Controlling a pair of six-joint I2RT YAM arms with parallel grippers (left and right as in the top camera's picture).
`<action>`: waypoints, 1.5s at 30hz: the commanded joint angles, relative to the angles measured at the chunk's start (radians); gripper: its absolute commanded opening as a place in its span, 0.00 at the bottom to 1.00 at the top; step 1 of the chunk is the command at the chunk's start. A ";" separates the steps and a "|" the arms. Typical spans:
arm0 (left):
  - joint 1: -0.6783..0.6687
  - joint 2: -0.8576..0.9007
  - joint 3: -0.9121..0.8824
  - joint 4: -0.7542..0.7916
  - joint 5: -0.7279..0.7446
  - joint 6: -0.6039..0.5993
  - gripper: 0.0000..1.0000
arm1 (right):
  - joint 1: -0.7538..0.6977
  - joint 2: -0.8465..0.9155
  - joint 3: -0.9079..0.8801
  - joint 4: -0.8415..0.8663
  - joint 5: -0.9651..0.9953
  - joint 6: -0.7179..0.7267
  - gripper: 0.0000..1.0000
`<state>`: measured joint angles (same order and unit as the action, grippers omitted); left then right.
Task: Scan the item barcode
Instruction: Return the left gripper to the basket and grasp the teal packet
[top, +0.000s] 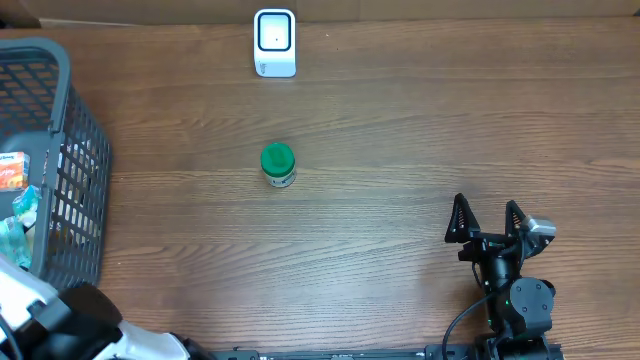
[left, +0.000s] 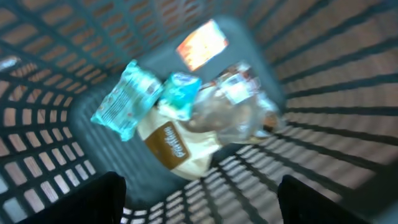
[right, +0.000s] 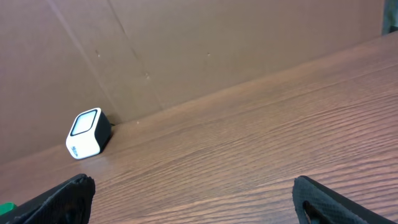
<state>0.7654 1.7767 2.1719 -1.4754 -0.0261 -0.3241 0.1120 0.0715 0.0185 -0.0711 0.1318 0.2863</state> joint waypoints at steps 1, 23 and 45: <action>0.034 0.018 -0.148 0.090 0.027 0.114 0.79 | -0.001 -0.002 -0.010 0.005 0.006 -0.006 1.00; 0.040 0.335 -0.481 0.572 -0.034 0.336 0.60 | -0.001 -0.002 -0.010 0.005 0.006 -0.006 1.00; 0.010 0.243 0.012 0.238 0.082 0.127 0.04 | -0.001 -0.002 -0.010 0.005 0.006 -0.006 1.00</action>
<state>0.8013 2.1479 2.0426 -1.2087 -0.0299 -0.1043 0.1120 0.0715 0.0185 -0.0711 0.1314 0.2871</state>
